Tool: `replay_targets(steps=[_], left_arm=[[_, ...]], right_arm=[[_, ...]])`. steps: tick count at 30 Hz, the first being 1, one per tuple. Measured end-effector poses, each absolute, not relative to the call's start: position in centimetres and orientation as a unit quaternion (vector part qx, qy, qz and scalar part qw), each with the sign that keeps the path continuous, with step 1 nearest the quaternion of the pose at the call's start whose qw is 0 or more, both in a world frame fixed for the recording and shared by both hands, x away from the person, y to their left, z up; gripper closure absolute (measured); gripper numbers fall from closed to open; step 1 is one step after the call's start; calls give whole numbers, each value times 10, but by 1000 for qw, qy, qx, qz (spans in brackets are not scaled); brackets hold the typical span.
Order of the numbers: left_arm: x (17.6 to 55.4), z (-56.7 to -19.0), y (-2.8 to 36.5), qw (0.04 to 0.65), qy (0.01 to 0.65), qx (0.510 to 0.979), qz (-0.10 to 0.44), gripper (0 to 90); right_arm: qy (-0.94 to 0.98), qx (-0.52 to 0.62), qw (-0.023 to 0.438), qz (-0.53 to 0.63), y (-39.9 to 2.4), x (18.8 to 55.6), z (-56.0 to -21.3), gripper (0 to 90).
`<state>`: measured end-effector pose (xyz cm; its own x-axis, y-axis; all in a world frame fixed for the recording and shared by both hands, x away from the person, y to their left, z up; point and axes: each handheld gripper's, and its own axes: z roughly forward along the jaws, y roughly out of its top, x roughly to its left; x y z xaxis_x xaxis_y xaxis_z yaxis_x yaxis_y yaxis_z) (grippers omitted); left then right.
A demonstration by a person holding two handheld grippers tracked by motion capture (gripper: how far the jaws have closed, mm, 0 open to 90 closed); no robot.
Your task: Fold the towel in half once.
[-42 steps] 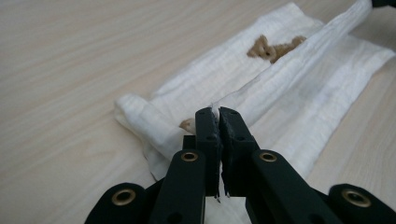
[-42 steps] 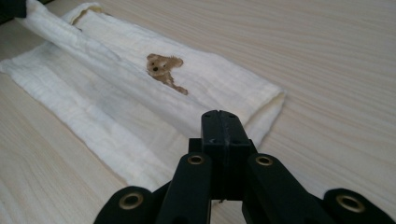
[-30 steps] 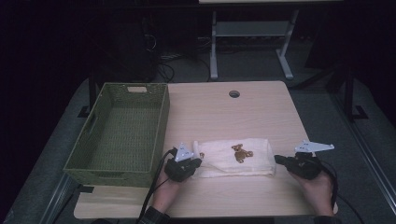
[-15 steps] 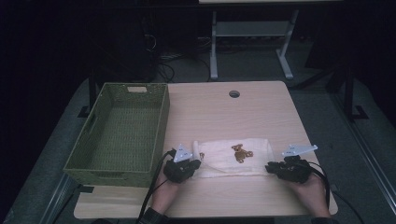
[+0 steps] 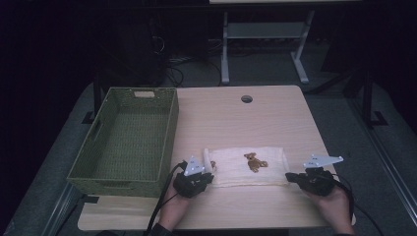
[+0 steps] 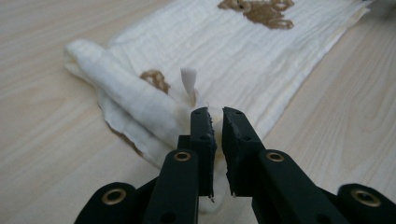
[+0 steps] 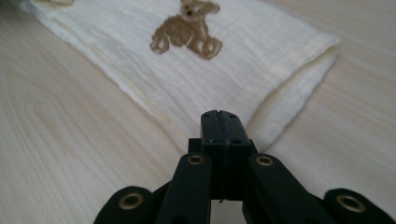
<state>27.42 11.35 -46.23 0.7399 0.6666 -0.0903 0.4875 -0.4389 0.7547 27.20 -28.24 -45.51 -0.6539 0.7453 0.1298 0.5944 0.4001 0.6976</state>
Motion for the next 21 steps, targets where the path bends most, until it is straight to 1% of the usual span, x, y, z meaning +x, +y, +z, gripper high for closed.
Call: replay_targets(steps=[5,7,10,13,16,21], left_arm=[[269,-463,116,402,351,837,121,732],[267,-460,117,405,353,834,125,681],[269,-456,118,415,359,826,130,617],[275,-452,118,419,361,823,132,574],[283,-450,114,419,364,820,139,561],[303,-444,110,413,366,819,157,562]], right_arm=[[831,410,95,364,-285,272,-459,897],[828,411,96,369,-286,271,-458,885],[824,409,101,378,-287,273,-455,828],[820,410,108,384,-287,276,-452,780],[817,413,116,386,-287,279,-450,753],[811,418,122,391,-289,288,-447,735]])
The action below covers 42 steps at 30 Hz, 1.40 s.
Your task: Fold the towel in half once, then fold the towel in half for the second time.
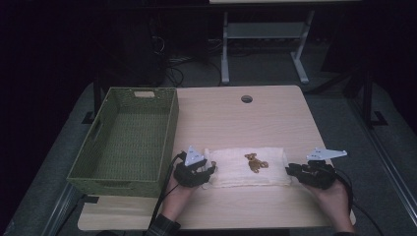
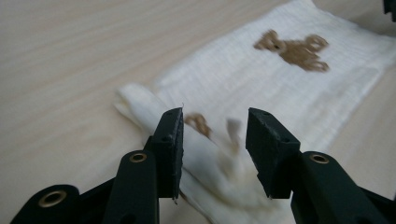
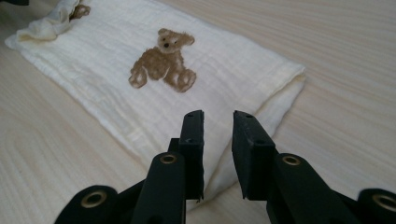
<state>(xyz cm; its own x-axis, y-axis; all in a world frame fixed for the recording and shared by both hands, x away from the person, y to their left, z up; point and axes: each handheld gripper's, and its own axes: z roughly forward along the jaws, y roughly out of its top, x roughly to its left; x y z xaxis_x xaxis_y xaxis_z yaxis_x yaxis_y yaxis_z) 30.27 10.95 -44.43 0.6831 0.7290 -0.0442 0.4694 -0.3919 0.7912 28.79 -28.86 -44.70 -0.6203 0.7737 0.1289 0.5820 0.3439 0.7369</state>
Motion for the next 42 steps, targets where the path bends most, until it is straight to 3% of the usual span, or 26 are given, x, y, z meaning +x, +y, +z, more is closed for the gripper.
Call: replay_targets(steps=[18,30,36,42], left_arm=[[372,-444,106,379,402,810,196,572],[383,-463,106,338,415,823,191,604],[378,-464,108,338,416,823,190,629],[377,-467,108,346,413,825,172,697]], right_arm=[[795,445,143,386,-284,363,-448,684],[799,467,118,361,-283,384,-471,661],[799,468,115,360,-288,382,-472,715],[804,458,104,364,-288,382,-472,847]])
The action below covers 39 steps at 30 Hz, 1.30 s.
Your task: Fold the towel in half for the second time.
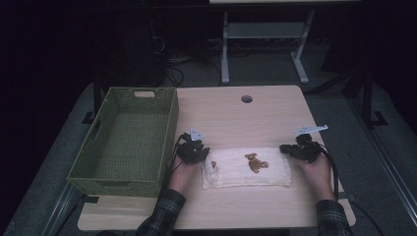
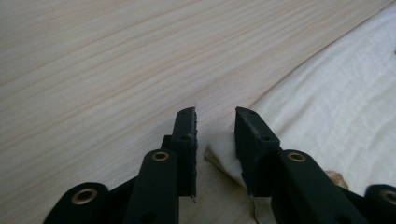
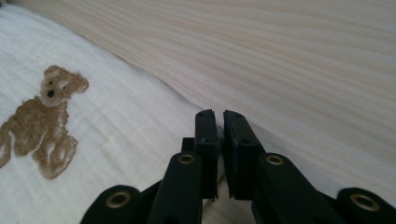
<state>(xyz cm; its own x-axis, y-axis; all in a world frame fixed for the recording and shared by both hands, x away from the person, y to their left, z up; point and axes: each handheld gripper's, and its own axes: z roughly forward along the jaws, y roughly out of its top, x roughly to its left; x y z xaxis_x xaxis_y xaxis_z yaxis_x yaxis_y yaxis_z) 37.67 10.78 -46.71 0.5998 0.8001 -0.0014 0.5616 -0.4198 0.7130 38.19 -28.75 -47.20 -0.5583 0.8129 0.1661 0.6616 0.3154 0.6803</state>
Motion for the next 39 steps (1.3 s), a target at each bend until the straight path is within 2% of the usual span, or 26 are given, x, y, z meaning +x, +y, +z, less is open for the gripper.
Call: replay_targets(steps=[5,8,22,28,39], left_arm=[[376,-467,107,349,407,828,166,827],[377,-466,107,348,404,829,167,852],[382,-436,104,398,384,806,211,863],[371,-431,105,402,373,808,216,863],[342,-429,110,416,348,813,213,863]], right_arm=[[803,461,112,360,-287,382,-471,865],[802,463,124,356,-289,383,-470,870],[781,462,168,385,-299,388,-446,872],[778,450,179,401,-300,379,-436,872],[785,431,162,414,-307,343,-438,872]])
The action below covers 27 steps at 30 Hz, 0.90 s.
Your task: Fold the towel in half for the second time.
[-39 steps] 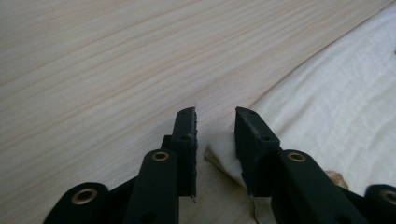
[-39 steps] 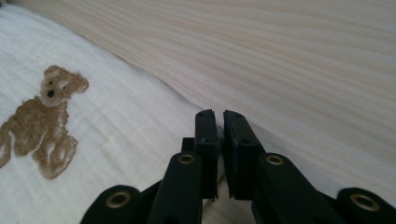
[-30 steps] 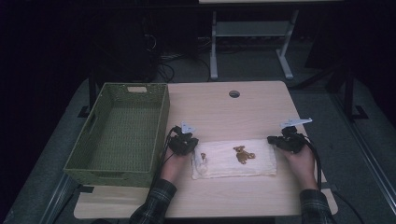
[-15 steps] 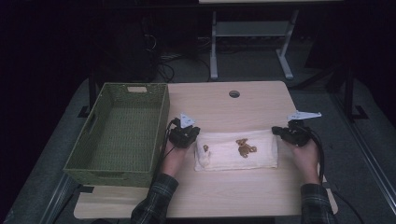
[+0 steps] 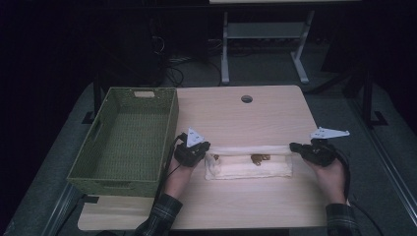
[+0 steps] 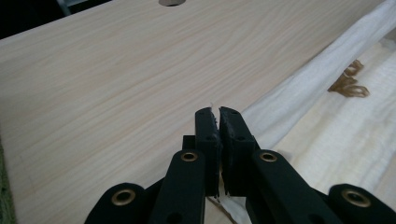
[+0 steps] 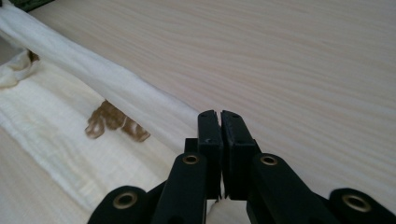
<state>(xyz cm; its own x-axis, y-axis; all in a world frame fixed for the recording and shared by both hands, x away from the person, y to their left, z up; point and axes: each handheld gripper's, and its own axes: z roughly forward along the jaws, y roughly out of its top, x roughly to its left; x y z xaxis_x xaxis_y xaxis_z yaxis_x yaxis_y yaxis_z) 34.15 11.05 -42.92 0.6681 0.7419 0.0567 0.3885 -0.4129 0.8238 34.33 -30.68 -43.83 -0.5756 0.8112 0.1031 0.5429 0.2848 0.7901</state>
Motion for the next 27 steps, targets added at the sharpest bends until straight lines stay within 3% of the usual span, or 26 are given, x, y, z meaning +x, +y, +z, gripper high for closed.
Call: replay_targets(steps=[27], left_arm=[[298,-450,111,400,335,831,193,861]], right_arm=[[810,418,141,387,-303,302,-453,866]])
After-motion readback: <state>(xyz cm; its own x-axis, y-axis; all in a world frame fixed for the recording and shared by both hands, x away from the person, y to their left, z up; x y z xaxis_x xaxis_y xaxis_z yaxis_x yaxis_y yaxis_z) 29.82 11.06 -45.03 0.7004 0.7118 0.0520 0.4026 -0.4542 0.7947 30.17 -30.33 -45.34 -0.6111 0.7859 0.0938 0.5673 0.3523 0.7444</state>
